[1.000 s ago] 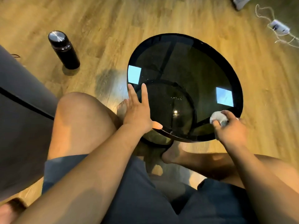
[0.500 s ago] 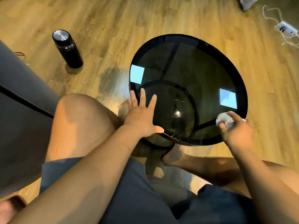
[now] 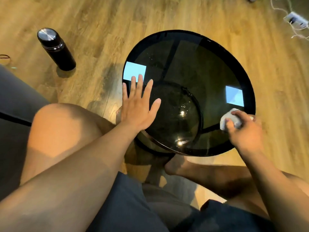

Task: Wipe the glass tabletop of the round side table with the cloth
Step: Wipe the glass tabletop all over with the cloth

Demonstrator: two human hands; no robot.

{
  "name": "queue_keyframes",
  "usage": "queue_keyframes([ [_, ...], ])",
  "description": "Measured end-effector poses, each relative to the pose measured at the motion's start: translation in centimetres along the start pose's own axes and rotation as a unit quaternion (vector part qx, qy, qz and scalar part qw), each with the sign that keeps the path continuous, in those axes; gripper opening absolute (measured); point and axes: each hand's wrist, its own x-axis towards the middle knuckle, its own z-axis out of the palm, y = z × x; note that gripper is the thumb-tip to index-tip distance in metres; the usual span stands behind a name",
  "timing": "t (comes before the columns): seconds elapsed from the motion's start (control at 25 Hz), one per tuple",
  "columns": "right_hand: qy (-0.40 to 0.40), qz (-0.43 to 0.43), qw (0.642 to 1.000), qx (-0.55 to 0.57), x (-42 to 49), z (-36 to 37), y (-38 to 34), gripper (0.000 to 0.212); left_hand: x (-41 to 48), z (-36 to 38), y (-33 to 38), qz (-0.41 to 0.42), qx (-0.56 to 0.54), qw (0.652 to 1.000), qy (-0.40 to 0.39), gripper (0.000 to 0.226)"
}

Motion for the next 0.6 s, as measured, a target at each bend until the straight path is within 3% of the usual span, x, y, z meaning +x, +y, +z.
queue_keyframes([
  [0.08,0.031,0.025,0.999,0.009,-1.3,1.3,-3.0,0.033,0.1,0.2,-0.2,-0.005,-0.019,1.0,0.006,0.069],
  [0.16,0.015,-0.079,0.995,0.058,-5.4,4.2,-9.9,0.03,0.2,0.2,-0.3,-0.011,-0.061,0.998,0.016,0.069],
  [0.24,-0.08,-0.224,0.967,0.093,-9.4,5.6,-14.9,0.035,0.2,0.1,-0.2,-0.016,-0.128,0.991,0.03,0.066],
  [0.32,-0.09,-0.308,0.945,0.06,-7.4,4.8,-13.4,0.037,0.1,0.1,-0.1,-0.019,-0.148,0.988,0.041,0.063],
  [0.4,-0.049,-0.241,0.969,-0.004,-3.3,3.1,-7.3,0.043,0.2,0.3,0.0,-0.031,-0.135,0.989,0.053,0.063],
  [0.48,-0.02,-0.076,0.995,-0.057,1.7,0.6,-1.1,0.049,0.2,0.5,0.1,-0.044,-0.132,0.988,0.062,0.062],
  [0.52,-0.011,-0.002,0.999,-0.034,3.2,-0.2,0.4,0.05,0.2,0.7,0.1,-0.048,-0.134,0.987,0.069,0.062],
  [0.6,-0.007,0.045,0.999,-0.017,2.1,0.2,-2.3,0.042,0.2,0.8,0.0,-0.048,-0.141,0.986,0.074,0.062],
])
